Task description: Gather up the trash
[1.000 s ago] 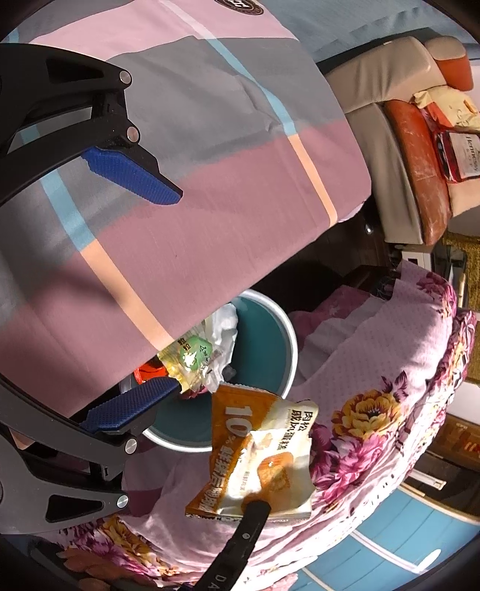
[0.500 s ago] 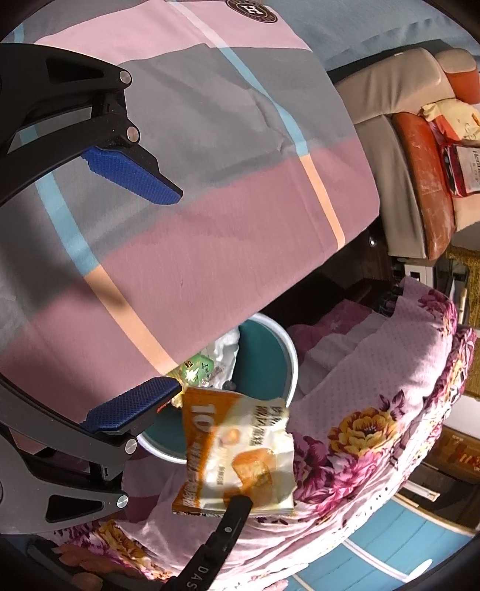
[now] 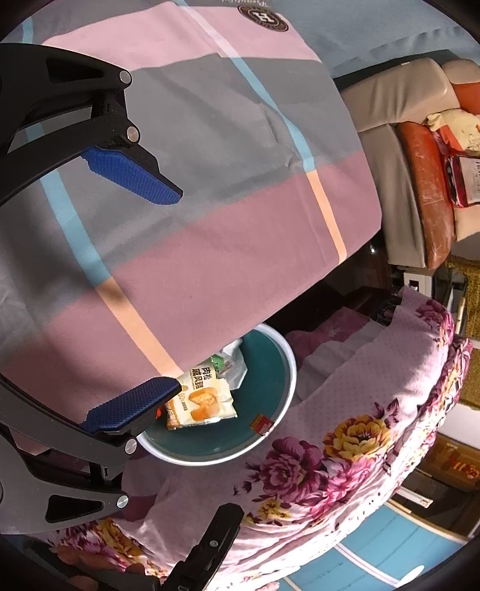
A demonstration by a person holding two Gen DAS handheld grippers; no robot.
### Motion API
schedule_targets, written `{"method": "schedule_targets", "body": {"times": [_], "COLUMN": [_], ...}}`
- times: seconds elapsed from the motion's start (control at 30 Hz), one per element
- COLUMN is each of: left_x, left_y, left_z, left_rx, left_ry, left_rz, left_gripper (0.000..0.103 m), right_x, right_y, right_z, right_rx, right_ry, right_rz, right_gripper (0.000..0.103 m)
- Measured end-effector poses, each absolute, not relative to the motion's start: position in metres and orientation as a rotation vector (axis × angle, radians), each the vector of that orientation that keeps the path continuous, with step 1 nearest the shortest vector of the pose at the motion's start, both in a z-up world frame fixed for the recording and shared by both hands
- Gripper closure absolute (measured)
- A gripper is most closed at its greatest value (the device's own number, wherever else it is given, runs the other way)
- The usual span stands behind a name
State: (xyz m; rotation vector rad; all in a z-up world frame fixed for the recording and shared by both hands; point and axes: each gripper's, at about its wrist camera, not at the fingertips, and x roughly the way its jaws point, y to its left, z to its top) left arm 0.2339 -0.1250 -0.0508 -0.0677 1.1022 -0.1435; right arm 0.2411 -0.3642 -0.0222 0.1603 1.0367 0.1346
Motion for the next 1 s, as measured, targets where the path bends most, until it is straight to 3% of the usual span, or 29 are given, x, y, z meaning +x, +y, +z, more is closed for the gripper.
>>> {"method": "schedule_targets", "body": {"times": [0.43,1.0], "left_x": [0.193,0.150], "left_y": [-0.117,-0.116], "left_z": [-0.026,-0.004], "left_rx": [-0.082,-0.056], "left_ry": [1.074,1.041], "left_rz": [-0.139,-0.095], "left_gripper": [0.005,0.004], "right_x": [0.194,0.138], "right_y": [-0.342,-0.342], "right_z": [0.005,0.029], "right_rx": [0.032,-0.027], "right_ry": [1.016,0.986], "right_rz": [0.160,0.151], "right_gripper": [0.007,0.007]}}
